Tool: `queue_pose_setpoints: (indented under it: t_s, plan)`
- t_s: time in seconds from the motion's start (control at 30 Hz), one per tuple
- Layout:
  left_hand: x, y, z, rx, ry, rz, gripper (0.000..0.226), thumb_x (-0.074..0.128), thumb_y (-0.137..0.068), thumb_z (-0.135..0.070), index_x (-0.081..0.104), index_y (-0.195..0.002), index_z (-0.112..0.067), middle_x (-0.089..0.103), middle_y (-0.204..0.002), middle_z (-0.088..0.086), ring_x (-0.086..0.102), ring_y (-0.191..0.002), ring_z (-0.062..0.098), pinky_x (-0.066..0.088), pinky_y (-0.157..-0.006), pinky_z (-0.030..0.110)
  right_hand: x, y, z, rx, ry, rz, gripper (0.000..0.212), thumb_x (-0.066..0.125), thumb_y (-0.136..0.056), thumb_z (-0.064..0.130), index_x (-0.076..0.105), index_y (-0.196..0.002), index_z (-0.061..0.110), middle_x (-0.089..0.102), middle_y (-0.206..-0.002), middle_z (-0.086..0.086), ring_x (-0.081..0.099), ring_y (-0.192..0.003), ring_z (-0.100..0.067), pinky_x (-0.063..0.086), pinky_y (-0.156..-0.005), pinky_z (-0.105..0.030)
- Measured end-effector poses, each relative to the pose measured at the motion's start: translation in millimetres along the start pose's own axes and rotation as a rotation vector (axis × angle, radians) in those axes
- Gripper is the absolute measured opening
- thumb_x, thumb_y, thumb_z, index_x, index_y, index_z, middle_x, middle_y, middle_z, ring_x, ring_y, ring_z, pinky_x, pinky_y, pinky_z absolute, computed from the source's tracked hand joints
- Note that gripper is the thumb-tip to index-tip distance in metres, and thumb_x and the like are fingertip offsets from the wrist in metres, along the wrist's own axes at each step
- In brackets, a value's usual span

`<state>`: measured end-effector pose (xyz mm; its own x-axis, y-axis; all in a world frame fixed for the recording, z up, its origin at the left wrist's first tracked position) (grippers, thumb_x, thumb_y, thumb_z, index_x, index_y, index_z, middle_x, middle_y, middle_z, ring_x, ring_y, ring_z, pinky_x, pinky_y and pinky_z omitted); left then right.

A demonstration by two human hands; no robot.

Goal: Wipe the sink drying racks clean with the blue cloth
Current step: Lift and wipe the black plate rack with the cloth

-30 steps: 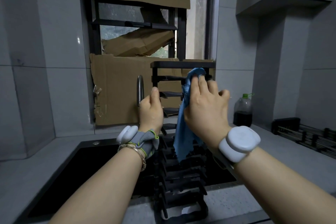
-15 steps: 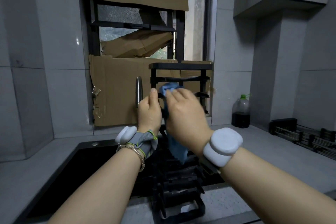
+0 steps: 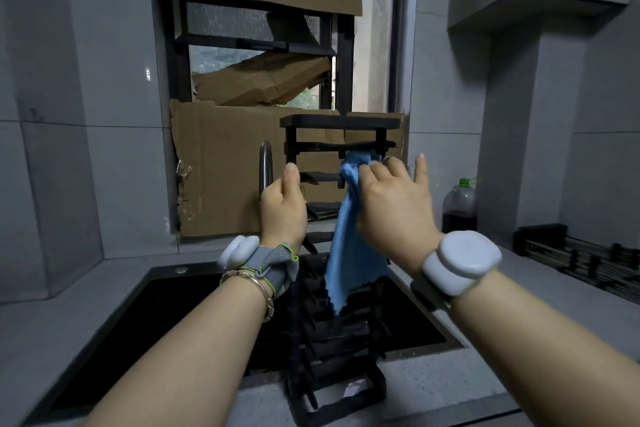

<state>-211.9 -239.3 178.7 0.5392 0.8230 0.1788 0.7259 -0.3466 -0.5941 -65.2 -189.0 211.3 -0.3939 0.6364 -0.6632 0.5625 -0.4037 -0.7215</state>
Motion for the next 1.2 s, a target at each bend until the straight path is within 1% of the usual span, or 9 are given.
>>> queue_pose_setpoints:
  t_s: [0.23,0.37,0.6,0.7,0.83,0.93,1.03,1.13,1.2]
  plan:
    - [-2,-1,-7,0.06,-0.029,-0.005,0.048,0.036,-0.102,-0.026,0.036,-0.056,-0.013,0.04,-0.056,0.0,0.035,-0.054,0.009,0.03,-0.047,0.015,-13,3,51,-0.166,-0.512,-0.035,0.07,0.053,-0.079,0.004,0.029,-0.144,0.011,0.033,-0.149,-0.004,0.019,-0.14,-0.017,-0.001,-0.115,-0.03]
    - [5,-1,-3,0.036,0.007,0.037,0.044,0.035,-0.102,-0.027,0.046,-0.061,-0.013,0.049,-0.062,0.0,0.043,-0.057,0.006,0.034,-0.048,0.015,-25,-3,47,-0.097,-0.873,-0.068,0.059,0.047,-0.077,-0.008,0.045,-0.135,0.006,0.049,-0.135,-0.011,0.035,-0.13,-0.023,0.015,-0.113,-0.03]
    - [3,-1,-4,0.022,-0.02,0.016,0.048,0.036,-0.101,-0.028,0.036,-0.056,-0.013,0.04,-0.057,-0.001,0.034,-0.052,0.008,0.03,-0.047,0.018,-20,-11,53,-0.267,-0.428,0.001,0.054,0.055,-0.077,0.008,0.045,-0.13,0.009,0.055,-0.123,-0.008,0.043,-0.113,-0.027,0.03,-0.094,-0.028]
    - [4,0,-2,-0.008,0.003,0.009,0.051,0.035,-0.101,-0.031,0.04,-0.054,-0.012,0.044,-0.055,0.002,0.039,-0.053,0.015,0.033,-0.054,0.03,-17,-8,37,-0.22,-0.209,0.029,0.048,0.055,-0.077,0.016,0.045,-0.124,0.014,0.054,-0.122,-0.003,0.044,-0.112,-0.023,0.035,-0.09,-0.034]
    - [5,0,0,-0.018,-0.013,0.022,0.051,0.034,-0.101,-0.032,0.044,-0.056,-0.01,0.048,-0.057,0.003,0.044,-0.055,0.015,0.037,-0.055,0.026,-14,3,5,-0.129,0.016,0.044,0.048,0.05,-0.083,0.023,0.039,-0.129,0.015,0.048,-0.13,-0.002,0.04,-0.121,-0.023,0.028,-0.095,-0.042]
    - [4,1,-2,-0.012,-0.026,0.011,0.051,0.034,-0.101,-0.031,0.043,-0.056,-0.011,0.048,-0.057,0.002,0.043,-0.055,0.012,0.035,-0.05,0.018,-15,1,-2,-0.06,0.011,0.033,0.041,0.05,-0.082,0.023,0.045,-0.122,0.014,0.052,-0.123,-0.002,0.043,-0.117,-0.023,0.028,-0.095,-0.042]
    - [3,1,-1,-0.019,-0.02,0.008,0.051,0.034,-0.101,-0.032,0.043,-0.057,-0.009,0.046,-0.056,0.003,0.042,-0.053,0.015,0.035,-0.052,0.026,-12,-1,8,-0.007,-0.035,0.02,0.037,0.049,-0.081,0.016,0.05,-0.117,0.012,0.056,-0.119,-0.004,0.045,-0.115,-0.026,0.021,-0.104,-0.043]
    - [2,2,-7,0.039,-0.04,-0.005,0.05,0.034,-0.102,-0.027,0.037,-0.055,-0.012,0.04,-0.054,0.001,0.036,-0.049,0.007,0.031,-0.048,0.019,-12,0,28,-0.06,-0.177,-0.037,0.05,0.052,-0.08,0.014,0.047,-0.129,0.013,0.053,-0.13,-0.003,0.041,-0.125,-0.024,0.009,-0.111,-0.043]
    - [2,2,-11,0.067,-0.049,-0.006,0.048,0.035,-0.102,-0.025,0.035,-0.055,-0.014,0.037,-0.055,-0.001,0.032,-0.05,0.005,0.029,-0.047,0.016,-16,1,43,-0.101,-0.295,-0.054,0.06,0.054,-0.081,0.016,0.038,-0.139,0.016,0.043,-0.142,0.0,0.033,-0.132,-0.02,0.013,-0.109,-0.036]
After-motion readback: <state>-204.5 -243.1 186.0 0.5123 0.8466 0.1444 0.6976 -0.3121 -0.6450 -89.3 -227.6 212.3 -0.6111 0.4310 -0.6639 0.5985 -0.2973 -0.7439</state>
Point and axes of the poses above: each hand's wrist, its own y-axis away from the middle knuckle, its own x-axis out of the palm, z = x × y, the point moved 10 cm from there along -y, towards the middle knuckle
